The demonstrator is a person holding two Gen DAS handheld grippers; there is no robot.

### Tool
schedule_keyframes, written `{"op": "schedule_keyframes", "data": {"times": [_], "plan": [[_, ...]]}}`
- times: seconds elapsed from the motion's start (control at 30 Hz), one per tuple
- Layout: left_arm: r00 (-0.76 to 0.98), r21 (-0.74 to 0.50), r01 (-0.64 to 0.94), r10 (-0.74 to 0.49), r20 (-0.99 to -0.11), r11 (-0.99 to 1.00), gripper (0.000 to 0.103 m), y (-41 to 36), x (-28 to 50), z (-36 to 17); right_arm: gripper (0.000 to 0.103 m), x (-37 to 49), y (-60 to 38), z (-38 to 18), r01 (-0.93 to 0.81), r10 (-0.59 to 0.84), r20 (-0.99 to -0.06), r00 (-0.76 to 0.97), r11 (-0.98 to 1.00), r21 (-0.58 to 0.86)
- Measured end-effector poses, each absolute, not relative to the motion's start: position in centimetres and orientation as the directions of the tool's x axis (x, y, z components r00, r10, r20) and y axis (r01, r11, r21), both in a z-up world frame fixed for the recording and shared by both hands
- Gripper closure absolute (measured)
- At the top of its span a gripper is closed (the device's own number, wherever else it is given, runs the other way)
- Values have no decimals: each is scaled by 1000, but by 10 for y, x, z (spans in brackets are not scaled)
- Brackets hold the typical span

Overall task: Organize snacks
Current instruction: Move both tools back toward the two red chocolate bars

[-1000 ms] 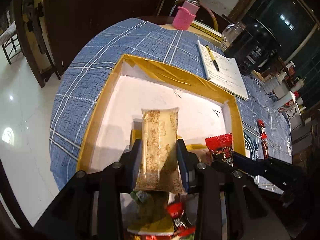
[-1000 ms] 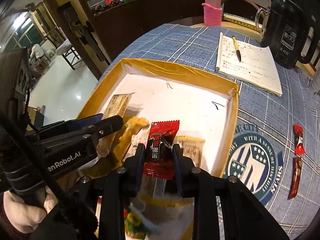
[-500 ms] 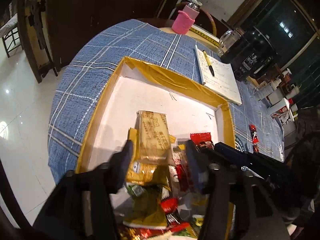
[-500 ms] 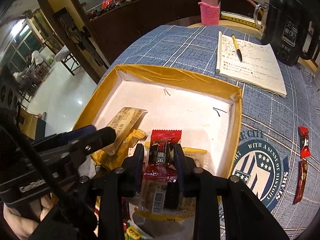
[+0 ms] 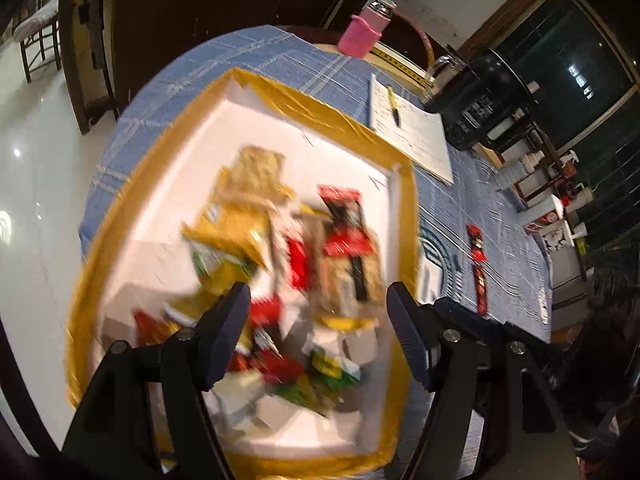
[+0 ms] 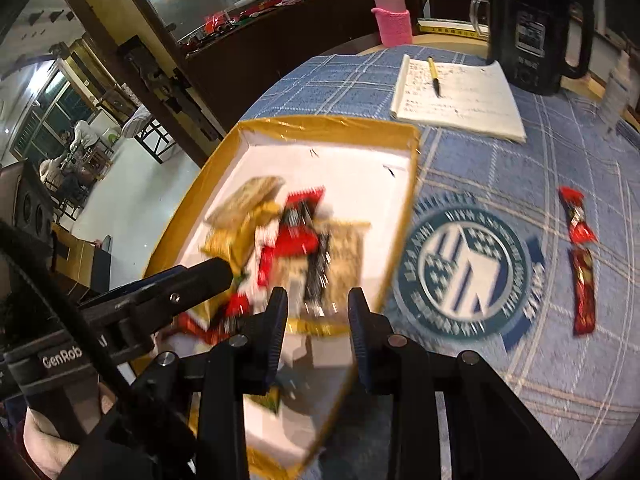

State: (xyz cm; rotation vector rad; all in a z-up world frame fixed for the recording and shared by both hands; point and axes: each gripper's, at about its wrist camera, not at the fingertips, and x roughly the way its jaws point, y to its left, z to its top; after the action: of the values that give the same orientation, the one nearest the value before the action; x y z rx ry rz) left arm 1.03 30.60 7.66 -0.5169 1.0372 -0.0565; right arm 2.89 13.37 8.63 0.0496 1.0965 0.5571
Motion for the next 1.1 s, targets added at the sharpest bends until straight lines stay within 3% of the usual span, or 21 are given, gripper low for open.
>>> {"op": "schedule_keyframes", "data": {"times": [0.23,0.4,0.63,0.8,1.1], "plan": [[497,-388,-139,-275,-823,911,32,256,-12,91,71,-5,79,88,-365,421,-835,353,884,291],[509,-228,-168,-113,-853,959,30,223,-25,117,71,-25,27,95,-303,380,-833,402,914,270],[589,-154,-149,-38,-807,977,30,182,-46,144,70,-40,-40,103,-203,351,-821,450,936,289],[641,25,-161,124,-757,987,30,143,-59,167,68,-53,-69,119,-184,318,-795,517,948,260],[701,62,-166,162,-694,984,30,117,-78,198,66,-66,-93,139,-216,340,-750,568,940,263]]}}
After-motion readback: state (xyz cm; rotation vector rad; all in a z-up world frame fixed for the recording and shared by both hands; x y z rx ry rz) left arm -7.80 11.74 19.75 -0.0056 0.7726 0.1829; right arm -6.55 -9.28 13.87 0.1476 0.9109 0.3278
